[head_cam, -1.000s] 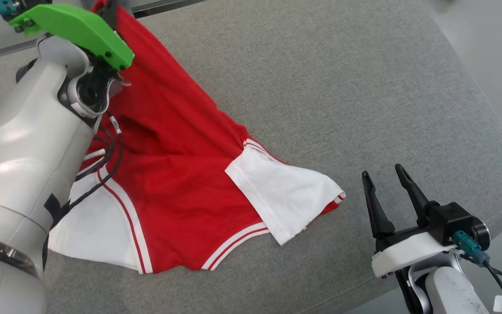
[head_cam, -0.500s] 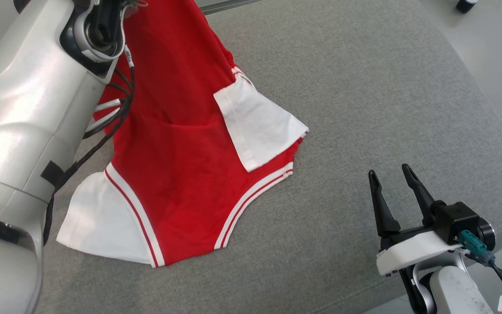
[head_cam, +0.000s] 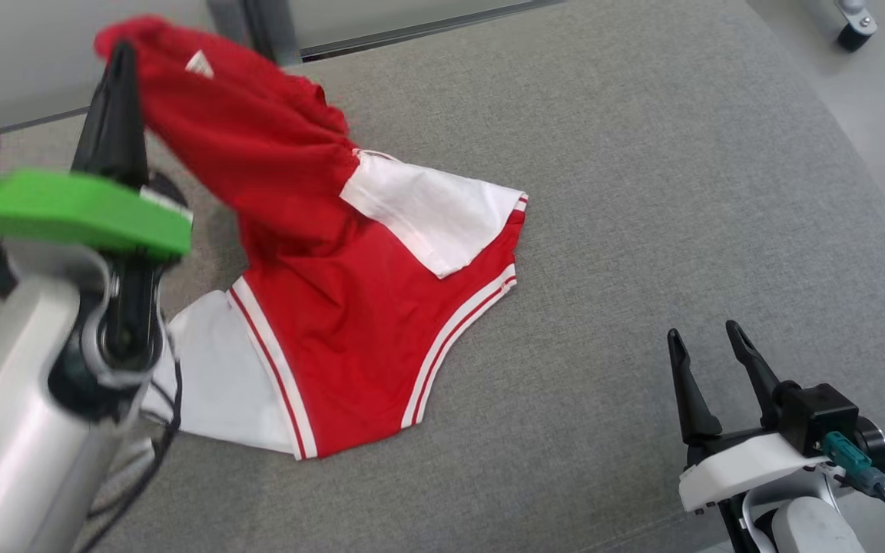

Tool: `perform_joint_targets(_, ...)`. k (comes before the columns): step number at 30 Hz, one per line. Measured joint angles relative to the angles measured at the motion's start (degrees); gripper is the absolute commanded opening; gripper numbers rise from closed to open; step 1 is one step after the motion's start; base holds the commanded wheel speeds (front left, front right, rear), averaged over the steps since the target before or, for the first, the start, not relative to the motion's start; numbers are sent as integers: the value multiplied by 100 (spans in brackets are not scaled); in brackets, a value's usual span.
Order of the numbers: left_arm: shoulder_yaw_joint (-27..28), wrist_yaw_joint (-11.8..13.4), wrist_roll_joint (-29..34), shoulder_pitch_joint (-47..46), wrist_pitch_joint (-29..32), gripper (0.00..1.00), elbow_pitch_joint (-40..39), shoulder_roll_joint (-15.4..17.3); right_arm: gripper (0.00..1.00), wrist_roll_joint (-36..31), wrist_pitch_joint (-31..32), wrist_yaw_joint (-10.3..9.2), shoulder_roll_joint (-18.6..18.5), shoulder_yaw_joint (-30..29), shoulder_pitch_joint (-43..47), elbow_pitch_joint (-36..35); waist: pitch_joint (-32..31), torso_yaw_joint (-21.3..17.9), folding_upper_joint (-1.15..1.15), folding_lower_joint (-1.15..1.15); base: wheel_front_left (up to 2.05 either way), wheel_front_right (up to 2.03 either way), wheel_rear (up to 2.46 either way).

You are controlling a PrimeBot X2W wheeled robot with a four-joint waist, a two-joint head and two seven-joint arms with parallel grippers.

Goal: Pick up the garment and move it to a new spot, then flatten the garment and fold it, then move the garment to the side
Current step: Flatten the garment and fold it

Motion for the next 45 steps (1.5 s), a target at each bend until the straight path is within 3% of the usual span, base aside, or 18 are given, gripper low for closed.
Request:
perform_joint_targets(4,872,747,428,2118,-9,0,-1411,129,100,-65,0,0,1,-12,23,4,-45,140,0,0,0,0,0)
perform_joint_targets(6,1206,935,508,3108,-10,0,-1882,9,100,-99,0,0,0,-40,45,3,-72,223,0,0,0,0,0)
perform_joint_targets(11,1535,1022,843,4593,-9,0,-2043,-449,100,-230,0,0,2,0,69,27,-102,486,0,0,0,0,0)
perform_joint_targets(20,1394,850,1248,5518,-8,0,-1060,-1055,100,-343,0,0,-71,5,31,55,-125,986,0,0,0,0,0)
perform_joint_targets(22,1291,726,1200,5555,37,20,-878,-1138,100,-345,0,0,-85,21,35,70,-124,1061,0,0,0,0,0)
perform_joint_targets(25,1171,555,1194,5533,86,40,-686,-1221,100,-347,0,0,-103,36,36,88,-103,1144,0,0,0,0,0)
perform_joint_targets(26,1171,524,1184,5517,86,64,-627,-1259,100,-347,0,0,-104,41,36,91,-90,1162,0,0,0,0,0)
perform_joint_targets(27,1173,502,1188,5499,85,100,-577,-1278,100,-347,0,0,-104,47,36,94,-77,1174,0,0,0,0,0)
perform_joint_targets(32,1376,430,1223,5391,35,100,-513,-1345,100,-347,0,0,-107,63,5,105,-17,1174,0,0,0,0,0)
perform_joint_targets(35,1788,566,1359,5384,25,100,-545,-1354,100,-347,0,0,-105,63,2,116,-2,1153,0,0,0,0,0)
perform_joint_targets(40,2490,840,2174,5376,3,100,-988,-1332,100,-346,0,0,-98,67,3,126,-12,1065,0,0,0,0,0)
perform_joint_targets(45,2293,810,2651,5029,88,100,-1709,-1163,100,-339,0,0,-71,80,-3,113,-26,898,0,0,0,0,0)
